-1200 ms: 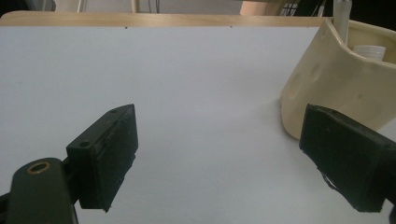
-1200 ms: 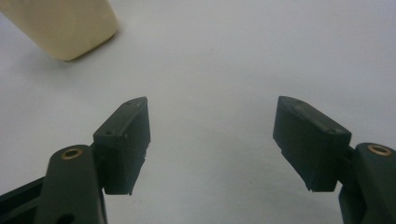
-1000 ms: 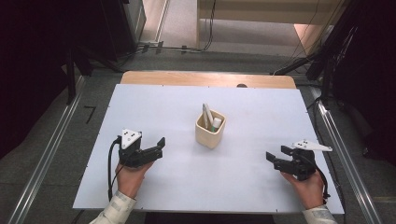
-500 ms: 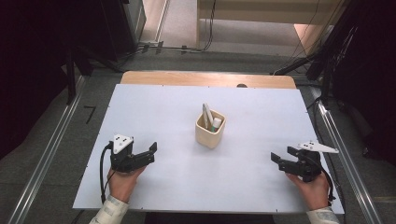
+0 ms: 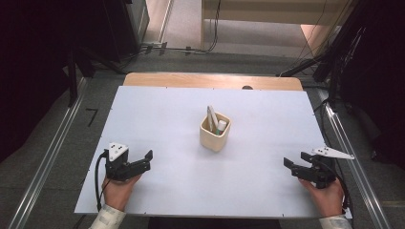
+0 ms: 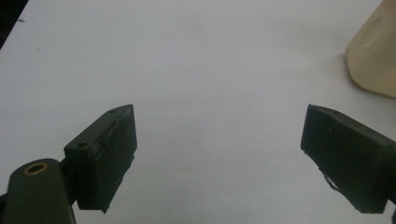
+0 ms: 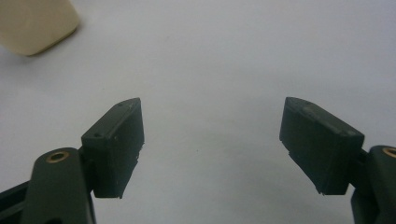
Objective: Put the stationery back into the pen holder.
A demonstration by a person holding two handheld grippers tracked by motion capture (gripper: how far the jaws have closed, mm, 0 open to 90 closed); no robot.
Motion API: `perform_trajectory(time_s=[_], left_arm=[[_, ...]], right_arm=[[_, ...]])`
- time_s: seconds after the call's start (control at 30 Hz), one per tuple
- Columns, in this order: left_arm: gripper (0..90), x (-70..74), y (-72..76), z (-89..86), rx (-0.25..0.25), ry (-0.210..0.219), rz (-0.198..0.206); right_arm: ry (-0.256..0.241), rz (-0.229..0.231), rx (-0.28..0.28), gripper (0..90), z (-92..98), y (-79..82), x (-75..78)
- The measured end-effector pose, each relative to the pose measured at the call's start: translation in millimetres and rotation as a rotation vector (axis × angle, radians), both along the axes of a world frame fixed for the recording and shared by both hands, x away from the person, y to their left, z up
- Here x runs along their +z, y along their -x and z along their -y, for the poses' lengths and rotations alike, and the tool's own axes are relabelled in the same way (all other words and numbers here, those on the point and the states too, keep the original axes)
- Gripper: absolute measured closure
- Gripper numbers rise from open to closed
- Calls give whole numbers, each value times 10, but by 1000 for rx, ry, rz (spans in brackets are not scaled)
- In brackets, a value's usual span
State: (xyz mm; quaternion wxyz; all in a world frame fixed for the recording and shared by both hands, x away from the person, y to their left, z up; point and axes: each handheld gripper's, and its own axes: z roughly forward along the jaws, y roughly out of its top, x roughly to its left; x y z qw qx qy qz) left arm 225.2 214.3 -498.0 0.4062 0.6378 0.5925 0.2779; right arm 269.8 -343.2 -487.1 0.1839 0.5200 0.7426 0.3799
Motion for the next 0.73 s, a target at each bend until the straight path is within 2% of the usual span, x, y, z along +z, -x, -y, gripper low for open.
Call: perform_trajectory(time_s=[0.33, 0.73], left_arm=[[116, -74, 10, -78, 24, -20, -26], [116, -87, 0, -85, 39, -20, -28]], right_arm=[[10, -2, -17, 198, 67, 16, -15], [0, 7, -39, 193, 170, 39, -12]])
